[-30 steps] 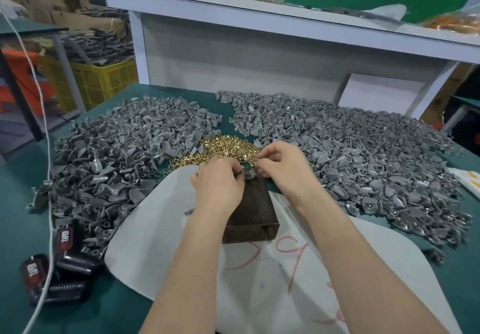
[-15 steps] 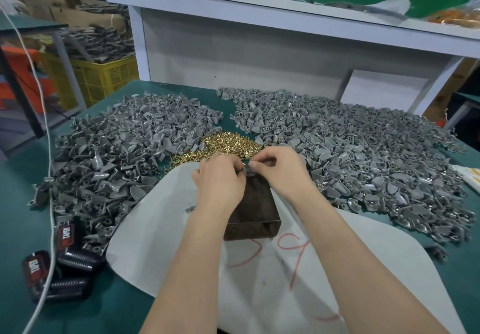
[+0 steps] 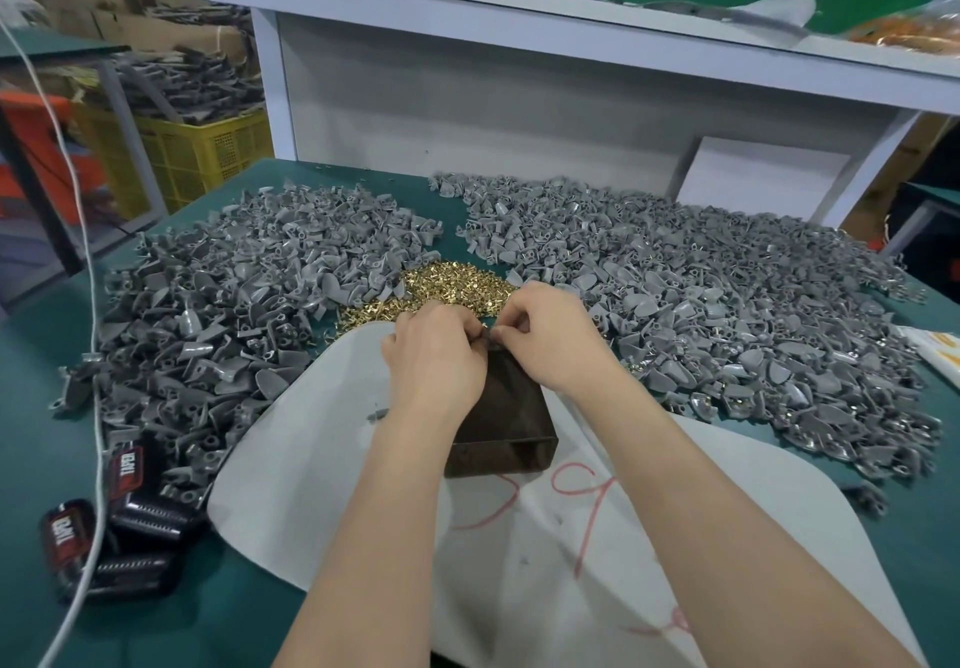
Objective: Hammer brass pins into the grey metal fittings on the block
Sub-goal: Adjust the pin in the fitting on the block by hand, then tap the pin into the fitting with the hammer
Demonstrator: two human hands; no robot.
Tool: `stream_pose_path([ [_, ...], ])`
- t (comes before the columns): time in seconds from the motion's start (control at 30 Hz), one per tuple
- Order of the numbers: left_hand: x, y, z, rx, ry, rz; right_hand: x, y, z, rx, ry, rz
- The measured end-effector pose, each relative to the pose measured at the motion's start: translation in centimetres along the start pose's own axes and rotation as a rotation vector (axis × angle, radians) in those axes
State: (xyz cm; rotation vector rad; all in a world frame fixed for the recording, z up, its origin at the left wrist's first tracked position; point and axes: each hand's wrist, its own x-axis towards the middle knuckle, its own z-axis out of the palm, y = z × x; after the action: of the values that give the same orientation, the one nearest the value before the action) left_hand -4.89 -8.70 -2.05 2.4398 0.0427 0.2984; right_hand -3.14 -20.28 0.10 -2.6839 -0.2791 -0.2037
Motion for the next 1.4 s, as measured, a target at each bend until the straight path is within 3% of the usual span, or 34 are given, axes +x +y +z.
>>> stream_pose_path([
  [0.27, 0.0, 0.0, 0.1, 0.035, 0.007, 0.023, 0.4, -1.1, -0.9, -0.14, -0.085, -0.015],
  [0.53, -0.3, 0.3, -0.2, 0.017, 0.011, 0.003, -0.2, 0.4, -0.3, 0.02, -0.001, -0.039],
  [0.63, -0.2, 0.3, -0.2, 0.009, 0.005, -0.002, -0.6, 1.9, -1.4, 0.142, 0.078, 0.09],
  [0.7, -0.2, 0.3, -0.3, -0.005, -0.006, -0.008, -1.0, 3.5, -1.7, 0.001, 0.024, 0.23],
  [0.77, -0.2, 0.3, -0.3, -0.017, -0.012, -0.013, -1.6, 4.3, -0.8, -0.232, -0.137, 0.336],
  [0.87, -0.3, 0.3, -0.2, -0.025, -0.016, -0.016, -1.6, 4.0, 0.2, -0.351, -0.158, 0.329],
  [1.13, -0.2, 0.3, -0.2, -0.021, -0.021, -0.015, -0.9, 4.2, -2.2, -0.057, -0.099, 0.407],
  [1.3, -0.1, 0.1, 0.0, -0.012, -0.013, -0.004, -2.3, 3.1, -4.9, 0.049, 0.07, 0.272],
  [1.4, -0.1, 0.0, 0.1, -0.03, -0.012, 0.011, -3.6, 2.1, -5.1, -0.069, 0.094, 0.123],
])
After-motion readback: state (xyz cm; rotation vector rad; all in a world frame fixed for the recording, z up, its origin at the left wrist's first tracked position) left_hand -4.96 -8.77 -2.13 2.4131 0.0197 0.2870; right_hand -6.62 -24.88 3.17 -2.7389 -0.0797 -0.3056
